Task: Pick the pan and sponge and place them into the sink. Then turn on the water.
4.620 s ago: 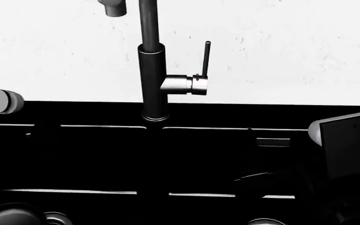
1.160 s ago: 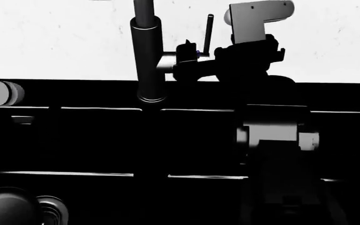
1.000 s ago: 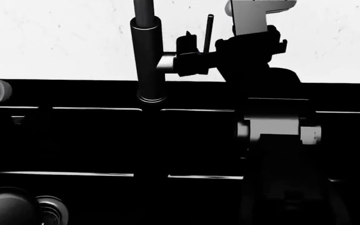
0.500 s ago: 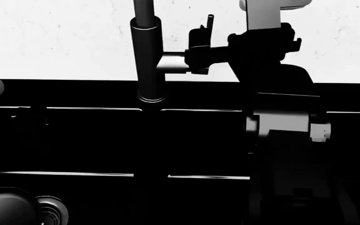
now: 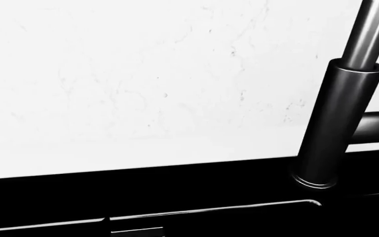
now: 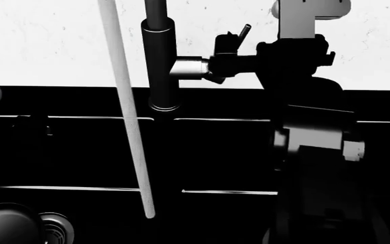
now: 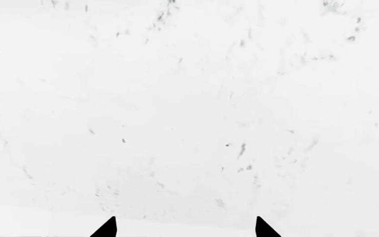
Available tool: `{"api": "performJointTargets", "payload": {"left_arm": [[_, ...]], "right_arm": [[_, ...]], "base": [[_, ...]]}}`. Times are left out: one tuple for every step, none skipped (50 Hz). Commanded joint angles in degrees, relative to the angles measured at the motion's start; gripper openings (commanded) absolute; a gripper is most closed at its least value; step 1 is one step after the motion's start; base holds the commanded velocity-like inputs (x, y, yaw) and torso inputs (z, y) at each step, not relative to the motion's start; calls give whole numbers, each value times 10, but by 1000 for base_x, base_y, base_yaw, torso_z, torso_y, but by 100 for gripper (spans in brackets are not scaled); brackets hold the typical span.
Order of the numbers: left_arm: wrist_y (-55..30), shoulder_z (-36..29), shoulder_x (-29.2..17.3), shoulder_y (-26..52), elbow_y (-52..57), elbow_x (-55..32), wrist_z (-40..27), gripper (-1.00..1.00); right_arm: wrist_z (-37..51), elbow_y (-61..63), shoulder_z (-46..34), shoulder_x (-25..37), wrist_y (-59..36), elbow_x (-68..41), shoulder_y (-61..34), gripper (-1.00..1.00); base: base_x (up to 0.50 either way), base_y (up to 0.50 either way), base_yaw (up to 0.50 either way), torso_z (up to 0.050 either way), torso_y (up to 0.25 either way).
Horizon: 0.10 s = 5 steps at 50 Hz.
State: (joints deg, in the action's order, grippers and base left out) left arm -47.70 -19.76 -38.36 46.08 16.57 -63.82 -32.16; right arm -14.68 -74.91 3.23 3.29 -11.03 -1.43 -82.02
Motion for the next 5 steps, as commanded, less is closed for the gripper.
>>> {"api": "performJointTargets", "payload": {"left_arm": [[-2, -3, 4, 5, 1, 0, -7, 100], [-2, -2, 4, 5, 1, 0, -6, 100], [-3, -3, 4, 6, 1, -1, -7, 100], [-3, -1, 1, 5, 2, -2, -6, 100], [-3, 0, -1, 4, 3, -3, -5, 100]], "right_arm": [[5, 0, 9, 7, -2, 4, 3, 100], [4, 0, 10, 7, -2, 4, 3, 100], [5, 0, 10, 8, 0, 4, 4, 100], [5, 0, 11, 8, 0, 4, 6, 100], [6, 0, 11, 8, 0, 4, 7, 100]], "base": [[0, 0, 0, 0, 0], [0, 0, 0, 0, 0], [0, 0, 0, 0, 0], [0, 0, 0, 0, 0], [0, 0, 0, 0, 0]]}}
